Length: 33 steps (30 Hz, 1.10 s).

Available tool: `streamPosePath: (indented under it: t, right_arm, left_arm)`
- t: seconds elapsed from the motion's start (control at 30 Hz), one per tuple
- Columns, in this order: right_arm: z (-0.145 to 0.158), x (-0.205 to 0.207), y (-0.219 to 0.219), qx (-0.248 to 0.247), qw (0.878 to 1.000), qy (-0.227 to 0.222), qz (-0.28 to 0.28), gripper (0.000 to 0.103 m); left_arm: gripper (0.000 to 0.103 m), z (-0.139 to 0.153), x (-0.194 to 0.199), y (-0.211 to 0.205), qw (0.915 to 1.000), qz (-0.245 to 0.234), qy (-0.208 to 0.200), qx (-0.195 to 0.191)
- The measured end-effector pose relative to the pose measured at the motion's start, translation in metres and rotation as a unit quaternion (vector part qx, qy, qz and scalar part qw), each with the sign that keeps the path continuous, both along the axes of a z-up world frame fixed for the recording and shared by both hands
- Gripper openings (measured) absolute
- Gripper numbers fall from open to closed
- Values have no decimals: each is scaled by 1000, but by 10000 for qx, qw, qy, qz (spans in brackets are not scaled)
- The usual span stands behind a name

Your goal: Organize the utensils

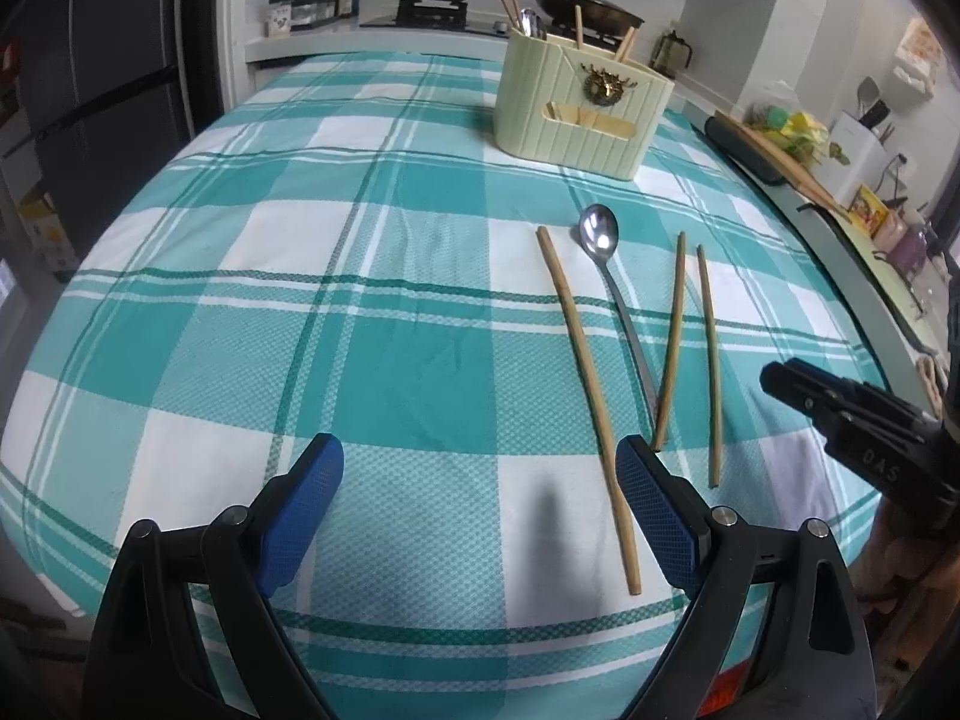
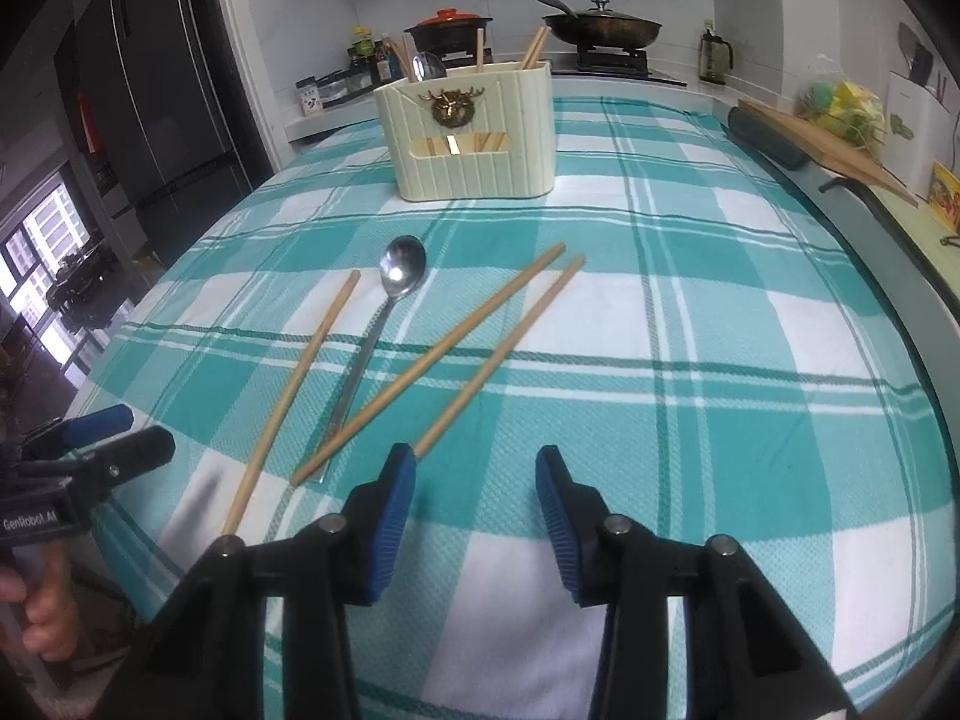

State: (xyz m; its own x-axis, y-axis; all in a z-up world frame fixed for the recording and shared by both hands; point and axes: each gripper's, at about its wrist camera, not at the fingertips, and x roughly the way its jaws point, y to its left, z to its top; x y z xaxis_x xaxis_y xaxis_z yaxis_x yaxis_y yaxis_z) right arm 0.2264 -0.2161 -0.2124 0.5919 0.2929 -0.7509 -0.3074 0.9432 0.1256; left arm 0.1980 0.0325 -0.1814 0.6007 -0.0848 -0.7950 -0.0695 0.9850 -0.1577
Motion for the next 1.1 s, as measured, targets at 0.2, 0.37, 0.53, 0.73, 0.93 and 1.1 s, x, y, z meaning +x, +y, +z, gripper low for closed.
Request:
streamPosePath:
  t: [0.2, 0.37, 0.53, 0.73, 0.93, 1.1]
  right_arm:
    - [-7, 31, 22, -41, 9999, 133, -20, 32]
    - [-25, 46, 31, -261, 9989, 352, -181, 32]
    - [-27, 42, 33, -558, 9979, 245, -225, 16]
    - [-27, 41, 7, -408, 9963, 265, -702, 10]
    - [-28, 33, -24, -477, 9910, 258, -1224, 7]
    - [-30, 23, -40, -888, 9850, 77, -1479, 7]
  left_arm:
    - [93, -2, -2, 2, 10000, 26, 14, 74]
    - [93, -5, 0, 2, 9999, 18, 87, 99]
    - [93, -3, -1, 1, 9999, 21, 32, 153]
    - [93, -5, -4, 3, 9997, 32, 36, 219]
    - [93, -9, -3, 4, 9997, 58, 59, 250]
    - [93, -8, 6, 1, 9997, 13, 53, 228]
